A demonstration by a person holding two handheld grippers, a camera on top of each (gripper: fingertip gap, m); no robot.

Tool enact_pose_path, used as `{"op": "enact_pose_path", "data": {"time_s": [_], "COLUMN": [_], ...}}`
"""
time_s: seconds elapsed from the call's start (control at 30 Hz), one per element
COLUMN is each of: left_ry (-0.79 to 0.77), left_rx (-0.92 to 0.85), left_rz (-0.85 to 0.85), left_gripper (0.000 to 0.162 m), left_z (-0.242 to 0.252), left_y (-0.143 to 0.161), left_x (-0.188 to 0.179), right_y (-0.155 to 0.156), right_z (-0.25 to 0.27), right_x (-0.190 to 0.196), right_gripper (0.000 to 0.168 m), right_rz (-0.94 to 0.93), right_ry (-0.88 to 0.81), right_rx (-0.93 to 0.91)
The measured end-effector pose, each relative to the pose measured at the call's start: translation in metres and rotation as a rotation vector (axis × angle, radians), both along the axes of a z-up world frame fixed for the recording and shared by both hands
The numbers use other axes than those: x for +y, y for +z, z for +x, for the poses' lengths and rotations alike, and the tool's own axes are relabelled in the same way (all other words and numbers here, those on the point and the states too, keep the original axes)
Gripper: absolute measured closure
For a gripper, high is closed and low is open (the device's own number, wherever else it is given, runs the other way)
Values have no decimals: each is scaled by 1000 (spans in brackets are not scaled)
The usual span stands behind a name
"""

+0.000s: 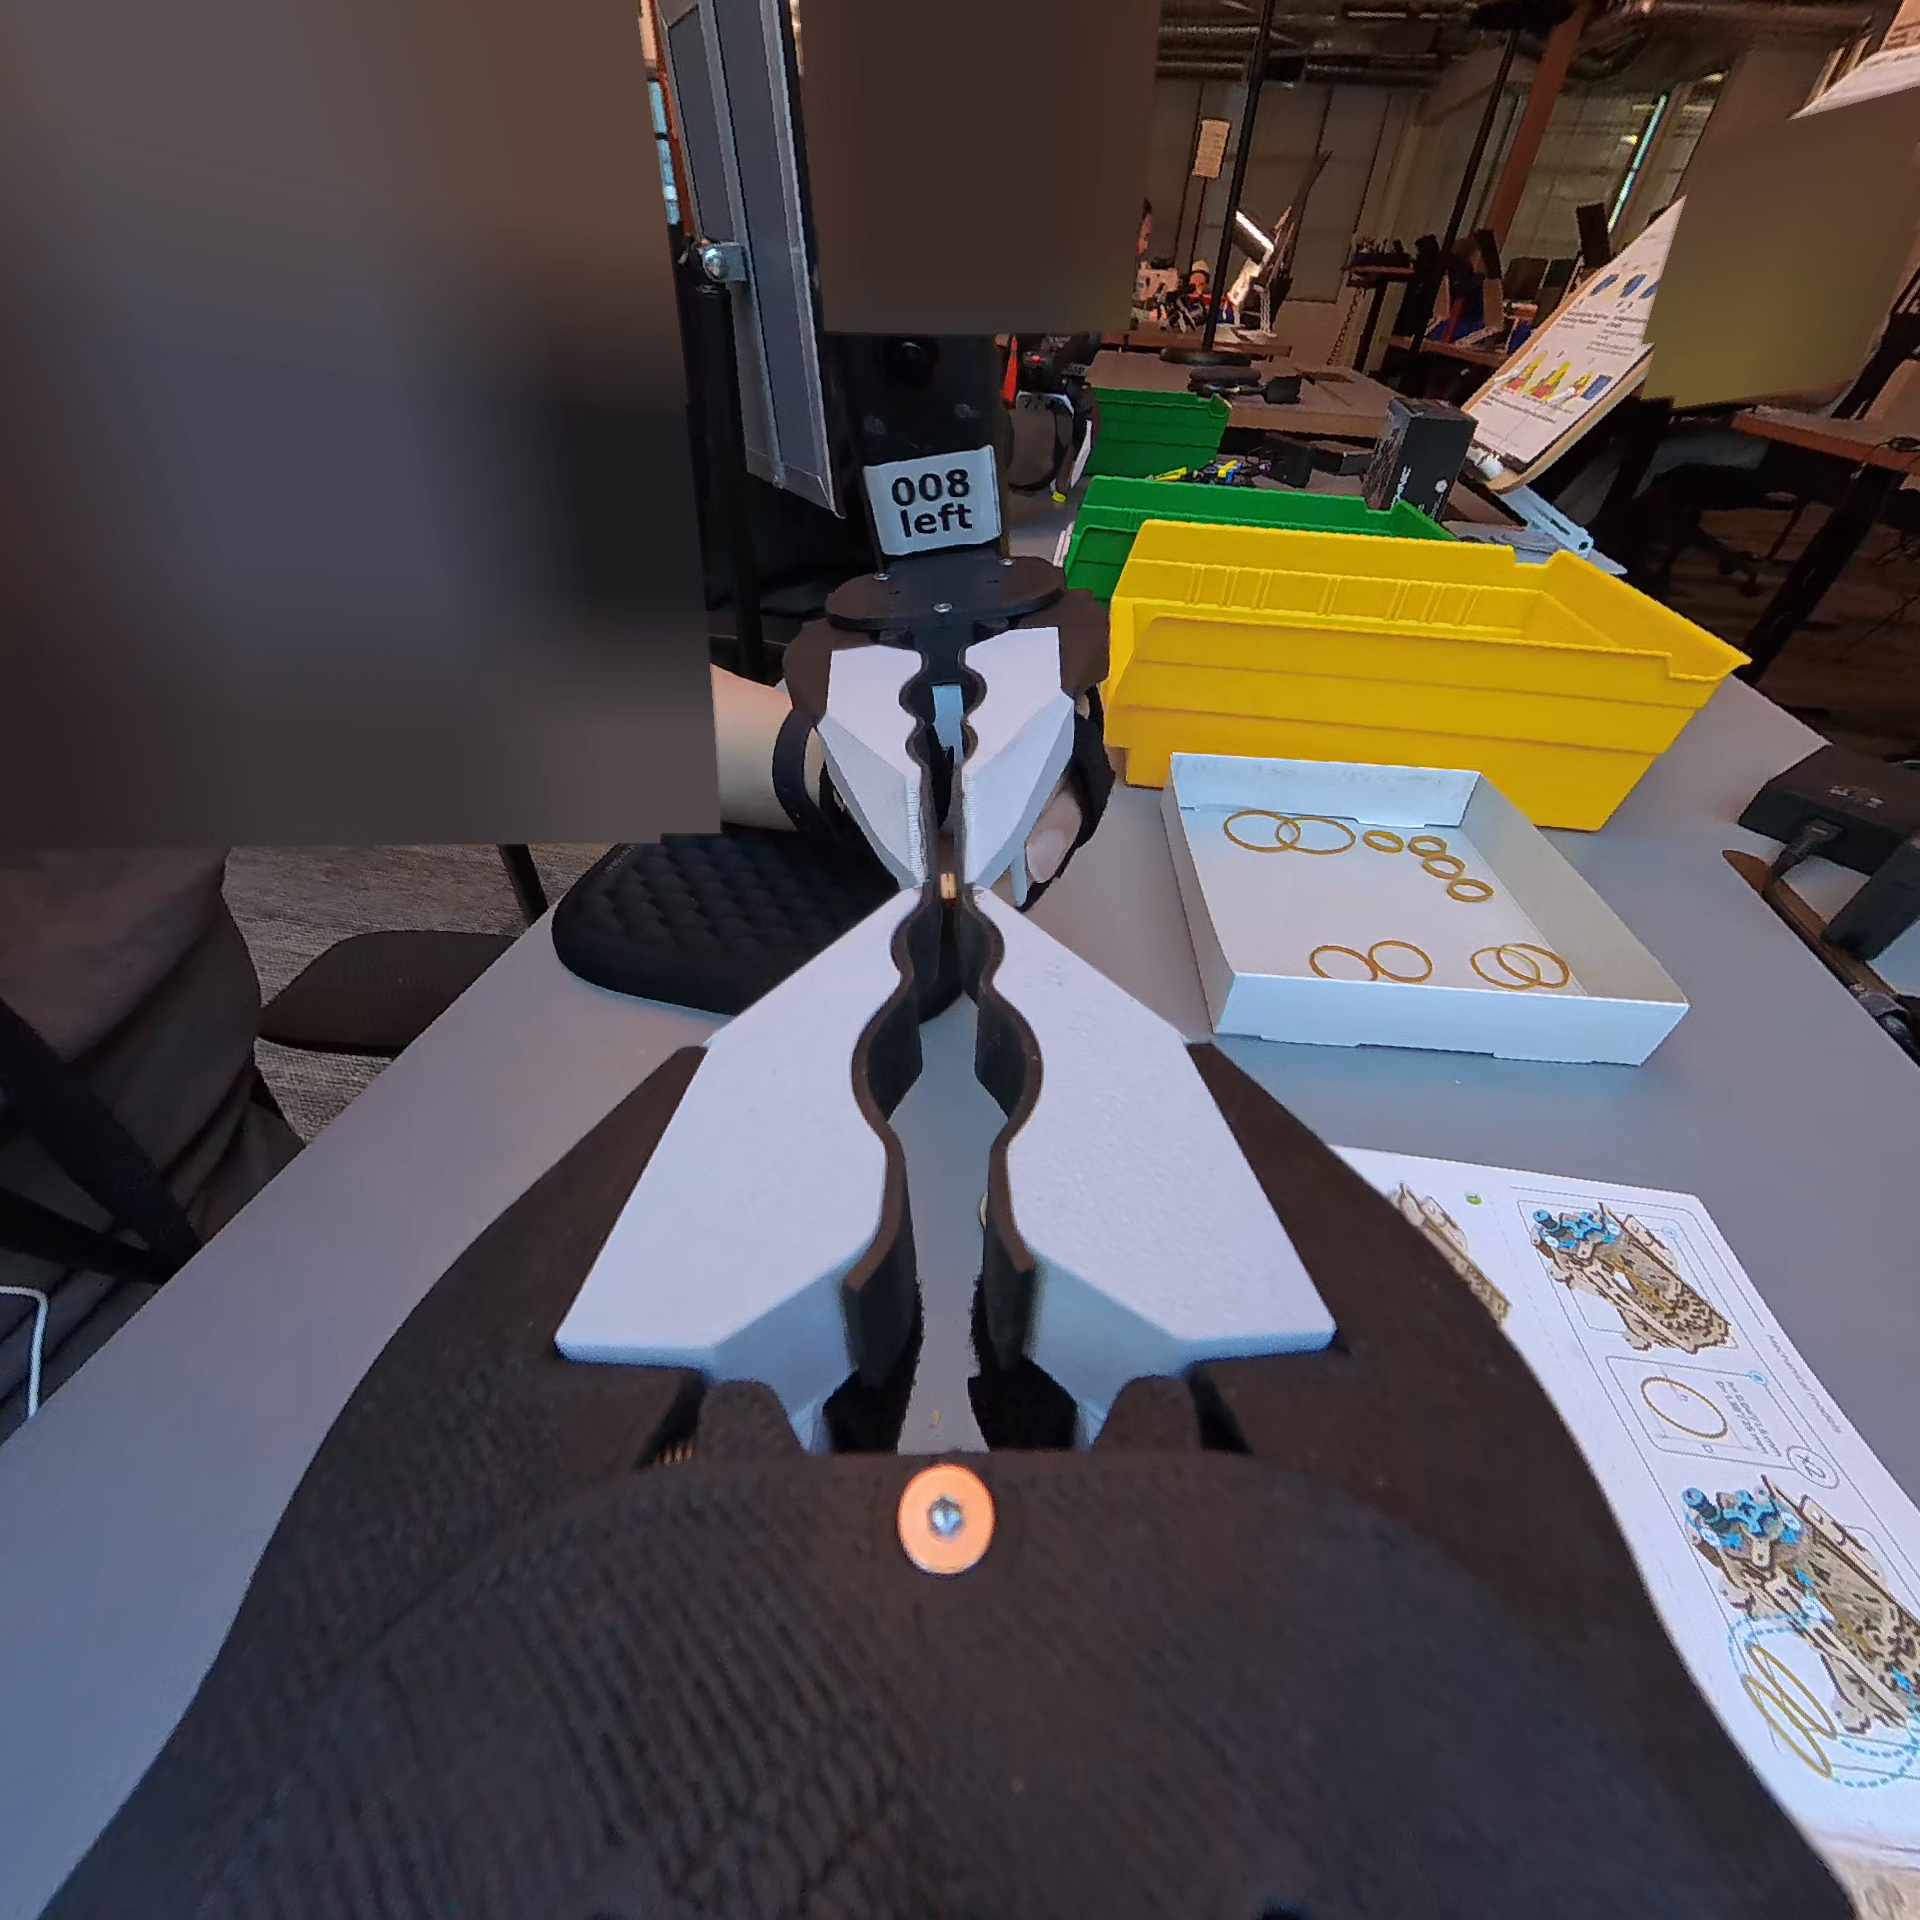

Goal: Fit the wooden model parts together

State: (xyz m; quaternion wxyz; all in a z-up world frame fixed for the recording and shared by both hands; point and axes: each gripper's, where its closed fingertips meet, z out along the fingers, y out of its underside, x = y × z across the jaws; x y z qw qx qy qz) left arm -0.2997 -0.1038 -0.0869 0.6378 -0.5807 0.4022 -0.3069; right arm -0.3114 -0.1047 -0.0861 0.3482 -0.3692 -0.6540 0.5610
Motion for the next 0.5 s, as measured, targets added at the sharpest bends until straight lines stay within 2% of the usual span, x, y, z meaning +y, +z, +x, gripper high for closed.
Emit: {"op": "enact_pose_path", "data": {"time_s": [0.03,0.13,0.2,0.3,0.37,0.5], "left_ry": [24,175,397,705,799,864], "left_rx": [13,48,142,362,447,521], "left_rz": [1,-6,-9,-34,-75,-178], "left_gripper": [161,145,143,138,141,138], "left_z": [-2,-22,-50,-93,-107,-118], "left_y": [-3,-11,-24,-49,-63,-83], "left_x": [4,27,54,81,87,90], "right_y": [-5,-39,-71,-108,-122,-133], "right_z": [-2,-6,-8,-9,-10,-12], "right_x": [5,27,46,53,54,55], "right_gripper": [168,168,168,167,167,167], "right_rz": [4,33,96,208,243,206], "right_ry": [-24,-131,-230,-280,-299,-330], "right_rx": [-27,-205,-341,-486,-548,-594]}}
